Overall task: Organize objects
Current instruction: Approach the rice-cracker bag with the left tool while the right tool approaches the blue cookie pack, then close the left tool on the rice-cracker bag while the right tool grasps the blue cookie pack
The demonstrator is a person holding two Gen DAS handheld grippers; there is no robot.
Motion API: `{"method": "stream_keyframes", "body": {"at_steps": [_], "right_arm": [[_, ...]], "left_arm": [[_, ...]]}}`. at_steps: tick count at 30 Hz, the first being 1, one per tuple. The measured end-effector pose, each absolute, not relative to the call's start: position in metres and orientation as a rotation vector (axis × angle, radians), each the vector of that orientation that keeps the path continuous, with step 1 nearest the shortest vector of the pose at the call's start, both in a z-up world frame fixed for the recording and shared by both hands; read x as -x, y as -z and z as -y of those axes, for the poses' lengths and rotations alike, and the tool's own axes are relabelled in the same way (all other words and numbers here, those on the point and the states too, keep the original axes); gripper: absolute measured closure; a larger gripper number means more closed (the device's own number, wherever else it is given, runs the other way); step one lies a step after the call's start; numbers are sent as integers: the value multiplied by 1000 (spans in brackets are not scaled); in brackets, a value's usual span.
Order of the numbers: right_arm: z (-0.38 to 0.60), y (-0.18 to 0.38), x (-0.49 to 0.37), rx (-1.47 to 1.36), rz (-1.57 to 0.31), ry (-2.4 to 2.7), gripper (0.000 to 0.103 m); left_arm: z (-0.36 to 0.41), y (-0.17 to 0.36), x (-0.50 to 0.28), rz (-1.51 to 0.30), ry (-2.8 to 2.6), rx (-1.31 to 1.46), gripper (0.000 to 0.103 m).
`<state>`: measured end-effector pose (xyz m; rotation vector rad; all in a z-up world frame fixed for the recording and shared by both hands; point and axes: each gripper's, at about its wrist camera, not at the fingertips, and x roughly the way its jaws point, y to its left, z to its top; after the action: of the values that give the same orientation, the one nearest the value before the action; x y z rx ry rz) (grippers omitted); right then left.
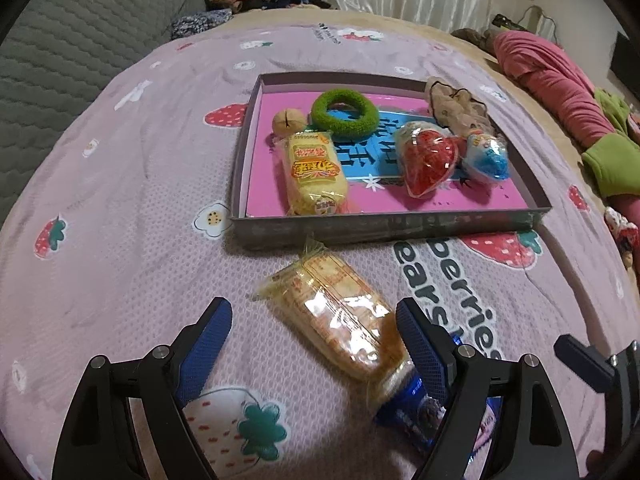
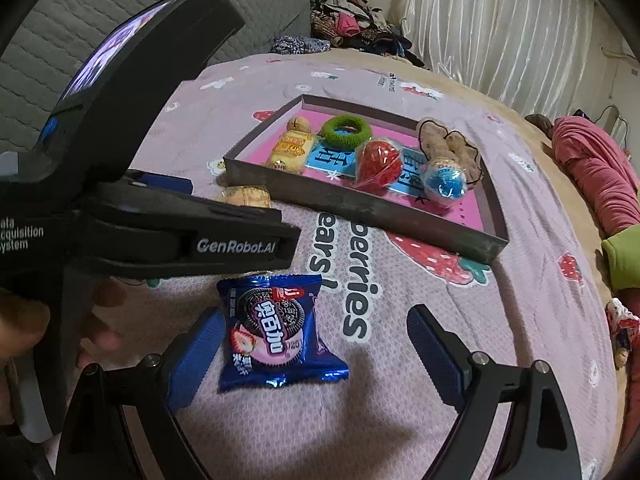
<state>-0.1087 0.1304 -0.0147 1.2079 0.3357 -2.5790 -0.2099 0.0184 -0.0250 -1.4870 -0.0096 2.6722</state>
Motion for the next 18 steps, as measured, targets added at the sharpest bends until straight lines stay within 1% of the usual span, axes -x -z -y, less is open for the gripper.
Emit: {"method": "stream_keyframes", "body": {"at_steps": [7, 10, 13, 14, 15, 16, 18], "right_arm": [[-127, 29, 118, -1249, -327, 2538, 11], [-123, 36, 121, -1267, -361, 2526, 11], [-126, 42, 124, -1279, -317, 2498, 11], [-127, 42, 125, -1281, -301, 2490, 13], [-128, 42, 125, -1278, -294, 2490, 19], [-128, 43, 125, -1277, -284, 2482, 22], [-128, 44, 126, -1279, -270, 2470, 25]], "left_arm": [[-19, 36, 224, 45, -2654, 1506, 18], [-22, 40, 227, 48, -2640, 1521, 18], [-23, 46, 230, 70, -2617, 1535, 18], [-25, 48, 231, 72, -2610, 1540, 18], [-25, 50, 232, 72, -2605, 1545, 18], [-26, 51, 231, 74, -2598, 1549, 18], [-27, 51, 231, 74, -2597, 1548, 18]]}}
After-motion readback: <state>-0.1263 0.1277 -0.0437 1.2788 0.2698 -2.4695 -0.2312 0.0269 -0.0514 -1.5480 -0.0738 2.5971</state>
